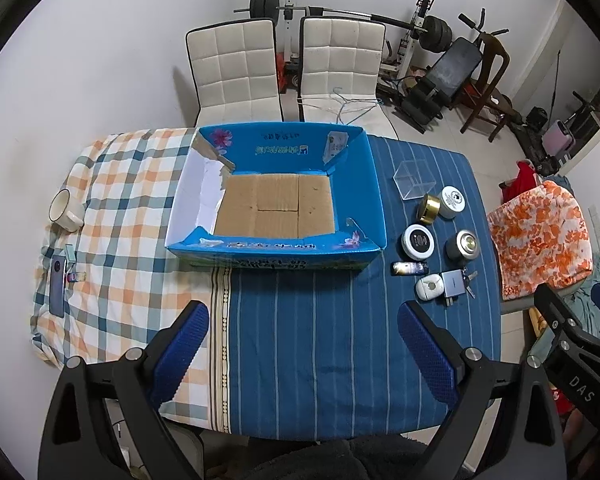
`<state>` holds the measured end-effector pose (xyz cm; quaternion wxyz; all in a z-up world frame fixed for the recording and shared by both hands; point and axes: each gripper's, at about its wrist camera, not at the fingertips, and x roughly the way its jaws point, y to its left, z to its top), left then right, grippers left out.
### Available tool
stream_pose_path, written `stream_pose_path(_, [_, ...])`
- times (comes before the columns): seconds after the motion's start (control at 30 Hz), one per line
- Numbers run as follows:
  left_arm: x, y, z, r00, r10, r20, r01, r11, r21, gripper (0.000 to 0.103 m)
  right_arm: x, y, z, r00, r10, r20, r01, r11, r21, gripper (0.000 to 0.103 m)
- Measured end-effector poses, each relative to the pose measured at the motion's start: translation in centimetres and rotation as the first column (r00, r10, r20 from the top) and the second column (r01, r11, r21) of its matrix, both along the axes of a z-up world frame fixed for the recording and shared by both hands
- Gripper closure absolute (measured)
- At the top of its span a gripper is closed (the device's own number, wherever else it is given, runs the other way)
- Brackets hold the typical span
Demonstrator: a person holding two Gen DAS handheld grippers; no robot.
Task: Organize rigid objects
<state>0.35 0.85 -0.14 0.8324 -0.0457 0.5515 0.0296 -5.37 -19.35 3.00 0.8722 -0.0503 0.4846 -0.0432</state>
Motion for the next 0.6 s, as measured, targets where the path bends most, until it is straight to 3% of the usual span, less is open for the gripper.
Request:
stream_pose_path(0.07, [-0.10,0.14,0.03,1.000,0.004,0.006,-0.004,1.000,-0.010,0.005,0.01,-0.08,0.00,1.000,0.000,-0.001,0.000,1.000,0.003,0.000])
stream_pose_path(0.1, [-0.15,0.16,0.07,1.000,0.004,0.007,-0.004,1.000,-0.010,0.000,0.00,0.06,-0.01,1.000,0.000,0.000,0.000,1.000,0.001,0.000])
stream_pose_path(0.6, [-0.31,0.58,0.48,1.000,0.000,0.002,-0.001,1.000,0.008,0.000,-0.14,-0.17,-0.05,1.000,0.002,0.005,-0.002,1.000,-0.004,0.000])
